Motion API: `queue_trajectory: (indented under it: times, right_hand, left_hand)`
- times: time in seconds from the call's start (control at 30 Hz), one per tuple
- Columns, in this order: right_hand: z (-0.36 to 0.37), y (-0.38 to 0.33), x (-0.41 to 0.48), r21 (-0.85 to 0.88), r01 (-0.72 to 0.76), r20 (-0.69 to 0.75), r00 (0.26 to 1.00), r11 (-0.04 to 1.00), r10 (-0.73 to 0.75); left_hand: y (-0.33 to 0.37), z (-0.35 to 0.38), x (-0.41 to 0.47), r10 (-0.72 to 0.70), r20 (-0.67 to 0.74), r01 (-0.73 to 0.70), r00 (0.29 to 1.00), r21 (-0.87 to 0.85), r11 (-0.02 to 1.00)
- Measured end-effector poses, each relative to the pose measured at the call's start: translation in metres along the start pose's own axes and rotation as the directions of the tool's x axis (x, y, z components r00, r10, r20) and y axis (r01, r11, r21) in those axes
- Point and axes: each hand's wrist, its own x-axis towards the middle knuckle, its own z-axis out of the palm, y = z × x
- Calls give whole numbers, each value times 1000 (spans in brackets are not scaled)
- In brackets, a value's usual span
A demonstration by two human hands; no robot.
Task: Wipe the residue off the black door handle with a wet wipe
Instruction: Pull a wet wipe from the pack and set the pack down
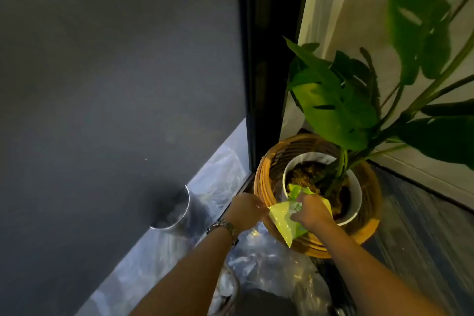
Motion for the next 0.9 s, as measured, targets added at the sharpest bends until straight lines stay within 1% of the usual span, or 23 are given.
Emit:
queue_trajectory:
  times: [0.07, 0.13, 0.23, 0.37, 0.47, 0.57, 0.67, 0.73, 0.8, 0.83, 0.9]
  right_hand:
    - [4, 5, 7, 18, -25, -20, 999, 1000, 25]
    - [6, 10, 12, 29, -51, 3, 999, 998, 51]
    - [15, 18, 22, 50, -38, 5, 999, 998, 38]
    - [21, 22, 29, 58, -26, -62, 998, 998, 29]
    - [16, 21, 27, 109, -5, -55, 998, 994, 11]
    - [4, 13, 19, 151, 44, -39, 998, 988, -39]
    - [-9, -1, 7, 318, 101, -60, 994, 943, -86]
    - [-21, -16, 0, 391, 123, -105, 990, 912, -89]
    - [-38, -36, -9, 412, 169, -166, 980, 896, -108]
    - [-48, -46, -13, 425, 199, -202, 972, 883, -122]
    - [-68, -67, -25, 453, 285, -275, 946, 845, -172]
  left_hand:
    - [-3, 8, 6, -22, 13, 22, 1000, -10, 1000]
    - [-8, 19, 14, -50, 33, 51, 998, -30, 998]
    - [-10, 33, 26, -71, 80, 75, 994, -45, 996]
    - [-10, 44, 36, -88, 139, 105, 986, -114, 988]
    - [-13, 51, 37, -117, 137, 140, 984, -171, 975]
    - [-11, 48, 34, -121, 95, 143, 988, -281, 949]
    - [-3, 26, 25, -142, 9, 132, 990, -435, 891]
    - [2, 2, 19, -135, -66, 91, 989, -452, 888]
    - [5, -22, 12, -139, -162, 47, 977, -472, 881]
    - [8, -35, 7, -141, -212, 20, 967, -491, 871]
    - [13, -60, -6, -103, -291, -65, 951, -515, 855]
